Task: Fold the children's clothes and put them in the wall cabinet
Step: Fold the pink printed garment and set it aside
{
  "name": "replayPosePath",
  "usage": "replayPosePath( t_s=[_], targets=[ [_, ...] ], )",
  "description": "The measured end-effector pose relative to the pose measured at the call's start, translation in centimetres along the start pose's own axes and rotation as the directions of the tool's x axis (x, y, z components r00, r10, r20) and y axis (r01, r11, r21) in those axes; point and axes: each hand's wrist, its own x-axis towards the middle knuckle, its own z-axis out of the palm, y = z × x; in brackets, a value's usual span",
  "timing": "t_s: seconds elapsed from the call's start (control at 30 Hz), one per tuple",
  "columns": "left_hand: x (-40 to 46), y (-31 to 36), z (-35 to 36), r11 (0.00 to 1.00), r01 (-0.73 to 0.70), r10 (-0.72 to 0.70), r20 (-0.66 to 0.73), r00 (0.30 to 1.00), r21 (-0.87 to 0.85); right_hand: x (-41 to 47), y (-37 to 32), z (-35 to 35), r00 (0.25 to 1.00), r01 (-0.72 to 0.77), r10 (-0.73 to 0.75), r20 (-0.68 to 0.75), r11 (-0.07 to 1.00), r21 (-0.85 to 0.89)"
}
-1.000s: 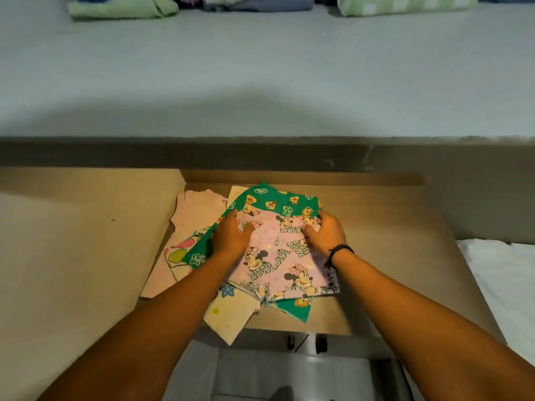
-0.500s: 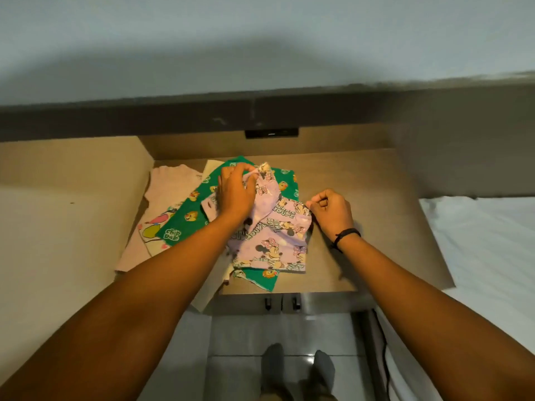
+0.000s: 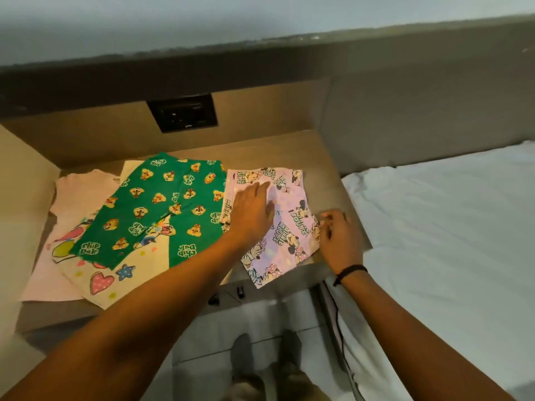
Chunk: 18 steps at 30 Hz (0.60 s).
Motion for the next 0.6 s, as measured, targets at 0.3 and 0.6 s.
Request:
replayPosePath(
  t_s=[0.3, 0.6],
  targets=[
    [-1.9, -2.4, 2.8, 0.96, -0.045, 0.029, 0.064, 0.998, 0.277, 5.4, -1.7, 4.9, 0.822, 0.507, -0.332, 0.463, 0.797, -0.329],
    [-0.9, -3.3, 2.0, 0.966, 0.087, -0.089, -0.003, 0.996, 0.244, 5.5, 1.0, 3.5, 0.911, 0.347, -0.168, 0.377, 0.806, -0.48]
  ],
)
